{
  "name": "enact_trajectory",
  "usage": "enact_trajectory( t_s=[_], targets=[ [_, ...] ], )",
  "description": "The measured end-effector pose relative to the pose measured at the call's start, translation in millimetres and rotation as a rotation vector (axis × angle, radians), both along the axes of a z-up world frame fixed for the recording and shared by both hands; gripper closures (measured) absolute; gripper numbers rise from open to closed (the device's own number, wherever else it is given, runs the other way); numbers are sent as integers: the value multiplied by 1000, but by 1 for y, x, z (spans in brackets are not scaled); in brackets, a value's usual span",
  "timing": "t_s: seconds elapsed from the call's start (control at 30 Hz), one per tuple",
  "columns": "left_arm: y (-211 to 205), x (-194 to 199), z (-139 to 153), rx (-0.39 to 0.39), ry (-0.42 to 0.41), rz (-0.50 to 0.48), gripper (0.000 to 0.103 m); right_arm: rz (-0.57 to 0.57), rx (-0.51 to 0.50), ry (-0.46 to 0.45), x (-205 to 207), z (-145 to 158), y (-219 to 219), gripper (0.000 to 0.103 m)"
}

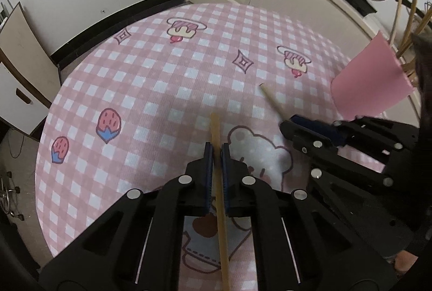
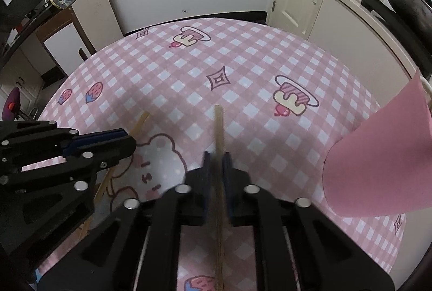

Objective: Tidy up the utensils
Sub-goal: 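Lift the held chopsticks and carry them over the pink cup with both tools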

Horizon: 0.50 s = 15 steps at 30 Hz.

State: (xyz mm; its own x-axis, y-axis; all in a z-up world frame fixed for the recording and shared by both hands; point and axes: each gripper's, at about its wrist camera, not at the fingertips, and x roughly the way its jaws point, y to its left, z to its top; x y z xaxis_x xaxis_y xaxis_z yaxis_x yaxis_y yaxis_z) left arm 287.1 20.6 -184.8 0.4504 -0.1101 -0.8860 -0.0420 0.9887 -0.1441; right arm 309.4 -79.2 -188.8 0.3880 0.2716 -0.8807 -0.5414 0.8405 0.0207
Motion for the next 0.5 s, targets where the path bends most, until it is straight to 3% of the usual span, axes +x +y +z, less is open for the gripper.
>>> enact_trajectory(
  t_s=[0.2, 0.5],
  targets=[
    [1, -18, 35, -45, -81, -18, 97, -13, 45, -92, -19, 30, -6, 98],
    [-7, -72, 111, -93, -271, -69, 97, -11, 164, -277, -79, 113, -25, 99]
  ],
)
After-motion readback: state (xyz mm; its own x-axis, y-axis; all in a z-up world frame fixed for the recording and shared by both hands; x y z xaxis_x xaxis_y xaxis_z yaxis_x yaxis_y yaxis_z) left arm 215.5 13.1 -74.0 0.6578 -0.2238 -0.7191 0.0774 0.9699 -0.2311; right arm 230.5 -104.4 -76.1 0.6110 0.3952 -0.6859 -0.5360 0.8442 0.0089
